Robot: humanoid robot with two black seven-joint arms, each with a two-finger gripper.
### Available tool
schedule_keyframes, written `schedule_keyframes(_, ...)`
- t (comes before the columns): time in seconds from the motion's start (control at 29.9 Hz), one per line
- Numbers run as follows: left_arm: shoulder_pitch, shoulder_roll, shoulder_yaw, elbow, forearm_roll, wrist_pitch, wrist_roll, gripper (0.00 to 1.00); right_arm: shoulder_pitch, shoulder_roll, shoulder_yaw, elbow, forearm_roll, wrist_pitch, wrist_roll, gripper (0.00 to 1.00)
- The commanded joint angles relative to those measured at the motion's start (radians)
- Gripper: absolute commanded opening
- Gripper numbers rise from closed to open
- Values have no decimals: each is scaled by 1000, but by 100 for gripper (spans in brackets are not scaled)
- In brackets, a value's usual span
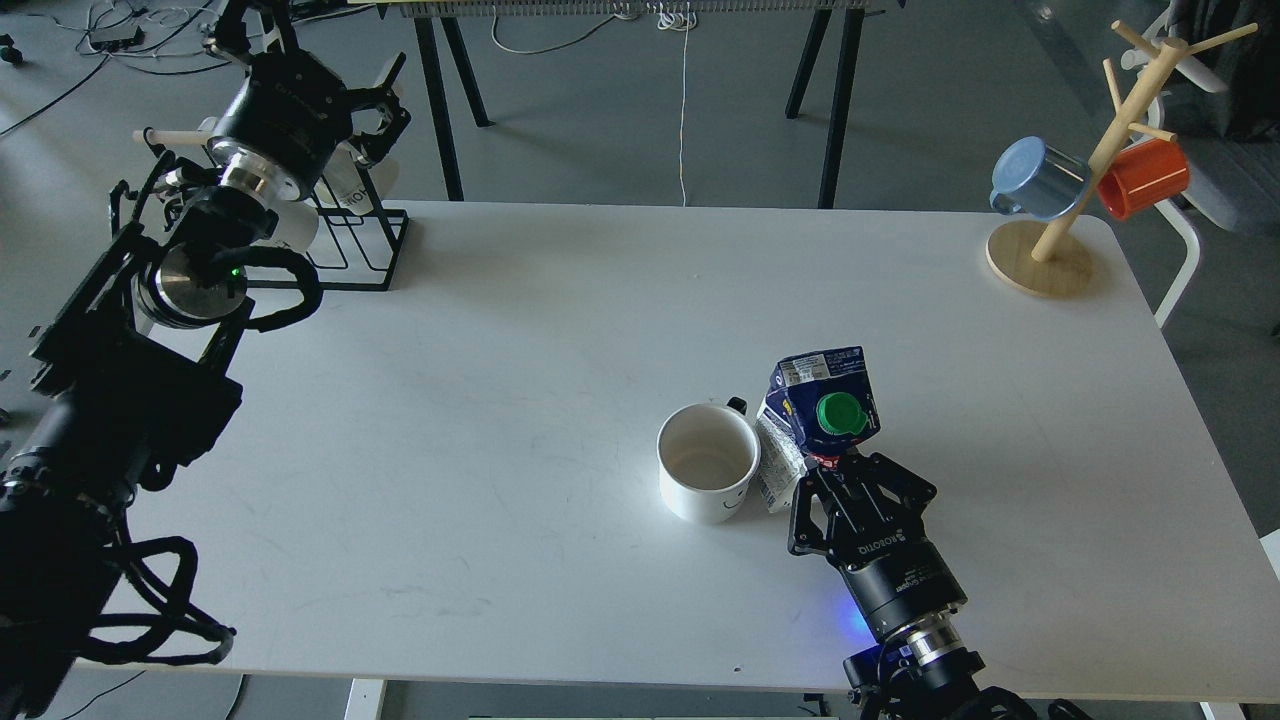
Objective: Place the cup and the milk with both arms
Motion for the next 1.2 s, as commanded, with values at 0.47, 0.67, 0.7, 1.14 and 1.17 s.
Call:
schedule_keyframes(0.47, 8, 15, -2, -2, -1, 0, -5, 99, -25, -12, 5, 4, -14, 0, 11, 100)
schedule_keyframes(0.67, 8, 17, -6, -2, -2, 0, -5, 99, -114, -79, 28, 41, -16, 0, 11, 100)
schedule_keyframes(0.7, 6, 18, -8, -2, -2, 0, -5, 99, -133, -96, 36, 53, -16, 0, 11, 100)
schedule_keyframes(1.14, 6, 43, -35, -5, -11, -8, 0, 99, -276, -444, 345, 202, -23, 0, 11, 100)
schedule_keyframes(1.17, 6, 43, -41, -5, -12, -11, 2, 99, -271, -464, 371, 199, -23, 0, 10, 100)
